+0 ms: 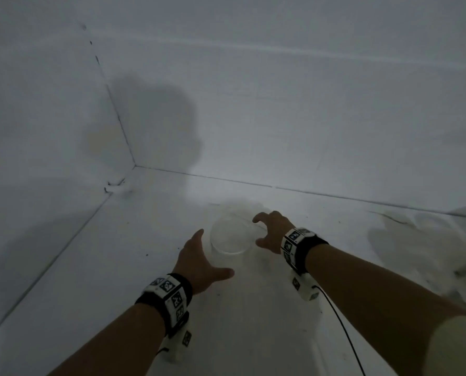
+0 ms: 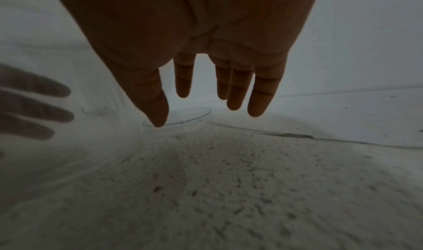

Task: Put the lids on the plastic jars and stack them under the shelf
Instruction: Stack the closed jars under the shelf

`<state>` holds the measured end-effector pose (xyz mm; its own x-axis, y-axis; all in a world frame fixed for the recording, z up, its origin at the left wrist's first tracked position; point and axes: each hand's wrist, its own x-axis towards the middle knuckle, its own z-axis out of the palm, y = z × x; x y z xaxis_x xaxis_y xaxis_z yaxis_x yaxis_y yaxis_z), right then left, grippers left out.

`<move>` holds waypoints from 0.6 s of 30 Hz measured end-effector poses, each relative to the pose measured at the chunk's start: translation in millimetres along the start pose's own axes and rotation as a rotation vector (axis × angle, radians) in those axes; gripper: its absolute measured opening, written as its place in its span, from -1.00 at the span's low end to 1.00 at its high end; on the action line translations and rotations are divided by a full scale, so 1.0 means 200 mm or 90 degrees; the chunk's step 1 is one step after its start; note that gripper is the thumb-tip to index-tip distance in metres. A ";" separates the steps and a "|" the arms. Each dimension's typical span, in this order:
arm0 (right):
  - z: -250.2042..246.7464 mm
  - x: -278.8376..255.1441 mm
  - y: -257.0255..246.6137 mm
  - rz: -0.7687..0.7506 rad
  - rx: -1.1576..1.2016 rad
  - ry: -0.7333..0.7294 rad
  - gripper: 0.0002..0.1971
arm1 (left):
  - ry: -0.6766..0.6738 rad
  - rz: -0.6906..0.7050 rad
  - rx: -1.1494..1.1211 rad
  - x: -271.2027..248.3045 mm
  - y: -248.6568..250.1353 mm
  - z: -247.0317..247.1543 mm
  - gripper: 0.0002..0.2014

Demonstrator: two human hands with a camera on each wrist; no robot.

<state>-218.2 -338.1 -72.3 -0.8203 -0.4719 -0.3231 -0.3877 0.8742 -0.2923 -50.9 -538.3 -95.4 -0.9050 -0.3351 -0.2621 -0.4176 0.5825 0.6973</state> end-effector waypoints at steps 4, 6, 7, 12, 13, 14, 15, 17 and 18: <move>0.05 0.13 -0.05 -0.025 -0.057 -0.047 -0.35 | 0.000 0.105 -0.069 0.03 0.00 -0.01 0.16; 0.06 0.15 -0.07 -0.024 -0.067 -0.035 -0.52 | 0.001 0.138 -0.102 0.04 0.00 0.00 0.06; 0.07 0.15 -0.07 -0.030 -0.064 -0.014 -0.64 | -0.004 0.136 -0.112 0.06 -0.01 0.01 0.04; 0.09 0.11 0.01 -0.036 -0.056 0.021 -0.76 | -0.030 0.108 -0.137 0.09 -0.04 0.01 0.06; 0.08 0.10 0.02 -0.036 -0.052 0.037 -0.65 | -0.020 0.101 -0.148 0.09 -0.05 0.01 0.07; 0.07 0.10 0.01 -0.031 -0.041 0.048 -0.51 | -0.010 0.091 -0.158 0.10 -0.07 0.00 0.07; 0.05 0.12 -0.01 -0.034 -0.025 0.055 -0.36 | 0.001 0.085 -0.167 0.11 -0.08 -0.01 0.07; 0.05 0.17 -0.06 -0.035 0.000 0.035 -0.06 | 0.014 0.075 -0.178 0.12 -0.10 -0.03 0.05; 0.05 0.19 -0.08 -0.035 -0.002 0.024 0.04 | 0.018 0.073 -0.183 0.12 -0.11 -0.04 0.04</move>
<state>-239.1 -372.1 -89.1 -0.8133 -0.5140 -0.2726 -0.4331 0.8478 -0.3061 -63.9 -564.6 -111.8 -0.9408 -0.3016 -0.1549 -0.2689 0.3853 0.8827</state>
